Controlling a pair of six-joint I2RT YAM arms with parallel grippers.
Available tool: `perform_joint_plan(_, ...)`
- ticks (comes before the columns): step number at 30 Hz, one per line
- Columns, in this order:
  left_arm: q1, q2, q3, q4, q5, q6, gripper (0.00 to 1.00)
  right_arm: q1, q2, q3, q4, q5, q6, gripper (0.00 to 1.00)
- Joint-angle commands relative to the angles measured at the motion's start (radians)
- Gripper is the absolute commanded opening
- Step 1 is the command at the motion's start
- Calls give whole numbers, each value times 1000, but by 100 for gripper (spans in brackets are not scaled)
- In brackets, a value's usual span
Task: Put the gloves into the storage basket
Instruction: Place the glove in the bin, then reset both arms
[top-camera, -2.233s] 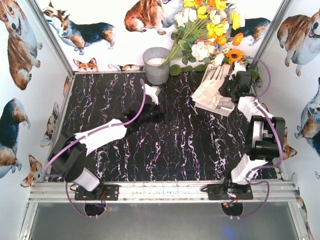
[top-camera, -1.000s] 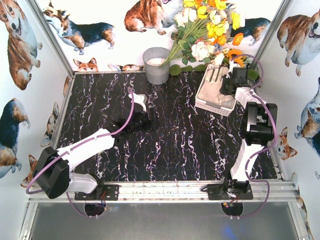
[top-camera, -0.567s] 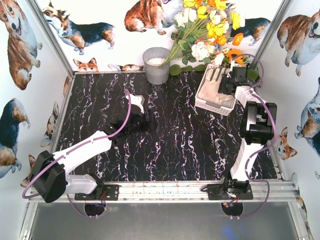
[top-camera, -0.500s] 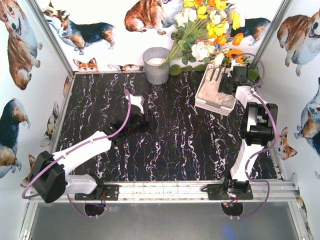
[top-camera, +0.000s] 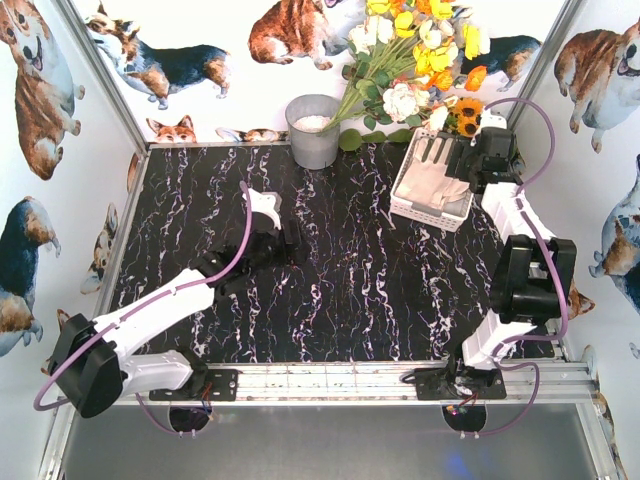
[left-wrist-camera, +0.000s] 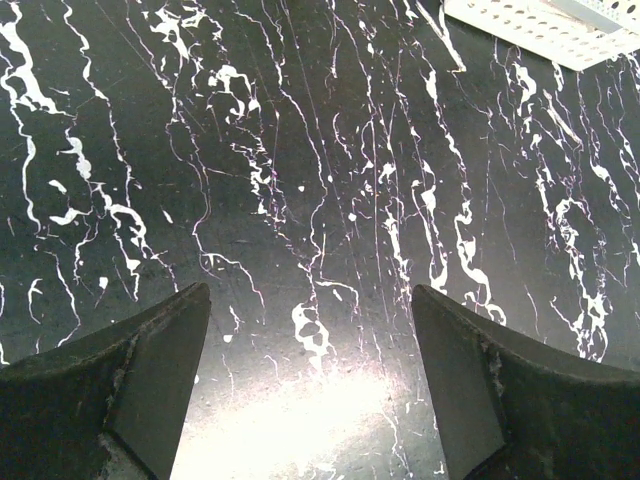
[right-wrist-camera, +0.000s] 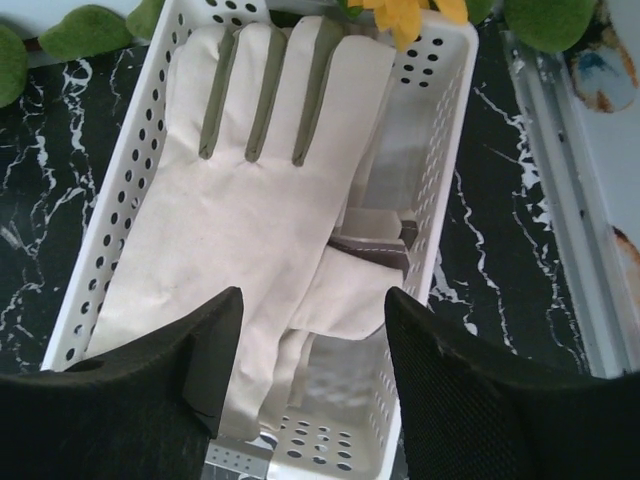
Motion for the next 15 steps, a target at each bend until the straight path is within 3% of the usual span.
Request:
perform_joint_plan(1, 0, -33, -19, -4, -29, 3, 76, -3, -50, -11, 39, -61, 56, 59)
perform_joint_plan(4, 0, -66, -13, -30, -63, 6, 79, -2, -115, -42, 34, -167, 81, 59)
perform_joint_plan(7, 15, -115, -9, -85, -153, 16, 89, 9, -217, -99, 25, -244, 115, 68)
perform_joint_plan(11, 101, -176, -24, -109, -173, 87, 100, 93, -374, -190, -15, -235, 75, 72)
perform_joint_plan(15, 218, -195, -39, -102, -235, 161, 100, 171, -519, -326, -21, -233, 62, 74)
